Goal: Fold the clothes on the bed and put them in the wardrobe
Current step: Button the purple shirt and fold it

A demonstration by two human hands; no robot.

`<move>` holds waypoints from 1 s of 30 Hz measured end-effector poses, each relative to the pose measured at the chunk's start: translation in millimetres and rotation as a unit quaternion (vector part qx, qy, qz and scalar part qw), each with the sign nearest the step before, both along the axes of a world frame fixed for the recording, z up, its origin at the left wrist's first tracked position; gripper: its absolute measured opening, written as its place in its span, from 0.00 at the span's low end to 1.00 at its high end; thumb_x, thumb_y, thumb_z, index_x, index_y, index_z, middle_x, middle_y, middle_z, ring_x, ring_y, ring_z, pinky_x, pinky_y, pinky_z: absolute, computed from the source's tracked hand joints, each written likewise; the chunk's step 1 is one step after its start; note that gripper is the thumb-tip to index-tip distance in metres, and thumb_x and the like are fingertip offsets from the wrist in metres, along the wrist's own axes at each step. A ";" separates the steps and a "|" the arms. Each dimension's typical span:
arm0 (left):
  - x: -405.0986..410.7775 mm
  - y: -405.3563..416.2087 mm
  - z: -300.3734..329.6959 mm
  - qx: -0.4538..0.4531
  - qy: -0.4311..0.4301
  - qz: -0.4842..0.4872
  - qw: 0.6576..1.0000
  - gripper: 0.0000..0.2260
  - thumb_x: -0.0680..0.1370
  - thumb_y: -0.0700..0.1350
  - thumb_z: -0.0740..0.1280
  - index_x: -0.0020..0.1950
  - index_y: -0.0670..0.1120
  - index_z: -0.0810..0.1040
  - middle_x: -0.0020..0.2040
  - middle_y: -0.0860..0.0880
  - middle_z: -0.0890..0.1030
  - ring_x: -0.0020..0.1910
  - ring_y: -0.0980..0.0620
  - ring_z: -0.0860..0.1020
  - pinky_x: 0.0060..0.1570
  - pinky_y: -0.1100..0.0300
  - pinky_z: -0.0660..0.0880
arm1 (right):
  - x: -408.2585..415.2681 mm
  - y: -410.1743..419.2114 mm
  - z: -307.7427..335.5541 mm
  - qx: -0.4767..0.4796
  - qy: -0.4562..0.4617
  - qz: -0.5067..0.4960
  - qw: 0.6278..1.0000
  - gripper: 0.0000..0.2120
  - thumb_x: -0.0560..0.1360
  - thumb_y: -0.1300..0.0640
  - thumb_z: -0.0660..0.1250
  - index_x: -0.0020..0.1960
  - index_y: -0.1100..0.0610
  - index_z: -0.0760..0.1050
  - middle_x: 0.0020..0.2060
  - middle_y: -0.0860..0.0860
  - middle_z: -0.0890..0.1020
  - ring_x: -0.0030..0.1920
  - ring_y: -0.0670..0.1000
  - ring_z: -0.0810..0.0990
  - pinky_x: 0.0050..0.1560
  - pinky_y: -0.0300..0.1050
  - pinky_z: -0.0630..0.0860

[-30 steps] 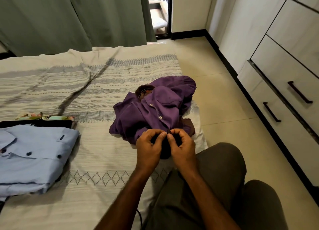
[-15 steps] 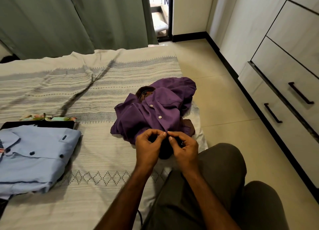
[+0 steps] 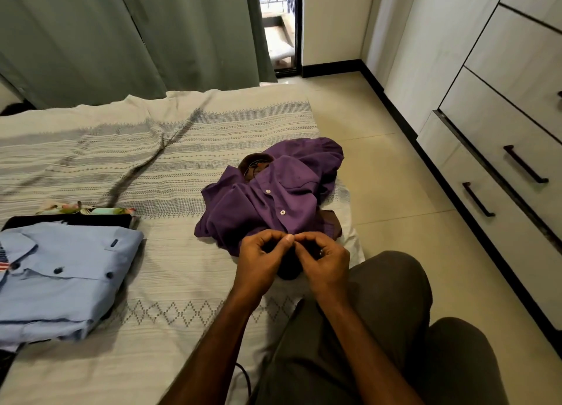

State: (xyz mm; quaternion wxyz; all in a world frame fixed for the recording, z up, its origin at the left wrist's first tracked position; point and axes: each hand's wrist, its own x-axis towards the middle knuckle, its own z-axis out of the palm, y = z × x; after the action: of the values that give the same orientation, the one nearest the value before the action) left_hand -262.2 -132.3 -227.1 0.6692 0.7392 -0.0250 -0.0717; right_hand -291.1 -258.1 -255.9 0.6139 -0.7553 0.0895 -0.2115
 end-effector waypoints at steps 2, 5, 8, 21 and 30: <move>0.2 -0.1 0.6 -0.003 0.000 0.003 1.000 0.06 0.80 0.40 0.70 0.46 0.42 0.86 0.41 0.45 0.86 0.44 0.45 0.85 0.47 0.53 0.82 | -0.5 0.4 -0.1 -0.008 -0.002 0.008 1.000 0.08 0.73 0.61 0.77 0.49 0.51 0.84 0.43 0.43 0.85 0.46 0.43 0.84 0.48 0.45 0.83; 3.3 -0.1 2.1 -0.022 0.009 0.014 1.000 0.07 0.80 0.38 0.69 0.43 0.40 0.85 0.39 0.42 0.84 0.41 0.46 0.83 0.44 0.55 0.80 | -1.8 0.0 1.4 0.032 -0.005 0.024 0.999 0.07 0.72 0.60 0.77 0.48 0.50 0.84 0.42 0.44 0.86 0.46 0.46 0.85 0.47 0.46 0.83; 3.0 -1.6 3.3 -0.025 0.004 0.004 1.000 0.08 0.80 0.38 0.68 0.42 0.38 0.83 0.37 0.41 0.83 0.38 0.49 0.81 0.40 0.58 0.78 | -2.0 -2.1 2.6 0.102 0.008 0.044 0.994 0.06 0.76 0.61 0.74 0.48 0.50 0.84 0.42 0.48 0.87 0.44 0.51 0.86 0.47 0.52 0.84; -4.5 -19.2 -10.0 0.088 -0.049 0.014 0.995 0.12 0.80 0.51 0.63 0.37 0.53 0.73 0.31 0.54 0.74 0.32 0.56 0.71 0.35 0.48 0.71 | 2.2 0.0 -0.8 0.020 0.007 -0.018 1.000 0.06 0.77 0.60 0.69 0.50 0.50 0.80 0.42 0.40 0.83 0.45 0.43 0.83 0.46 0.38 0.80; 3.0 -12.4 -6.2 -0.013 0.058 -0.017 0.998 0.14 0.83 0.44 0.64 0.46 0.34 0.79 0.36 0.41 0.75 0.38 0.49 0.73 0.38 0.58 0.73 | 1.9 -5.6 1.1 0.107 0.039 0.049 0.992 0.06 0.78 0.60 0.71 0.48 0.48 0.83 0.43 0.47 0.86 0.46 0.49 0.85 0.50 0.51 0.83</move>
State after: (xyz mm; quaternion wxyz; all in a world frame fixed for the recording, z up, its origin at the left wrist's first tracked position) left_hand -259.2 -144.7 -233.3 0.6778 0.7245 -0.0002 -0.1254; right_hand -289.2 -263.6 -254.8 0.6967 -0.6964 0.0983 -0.1414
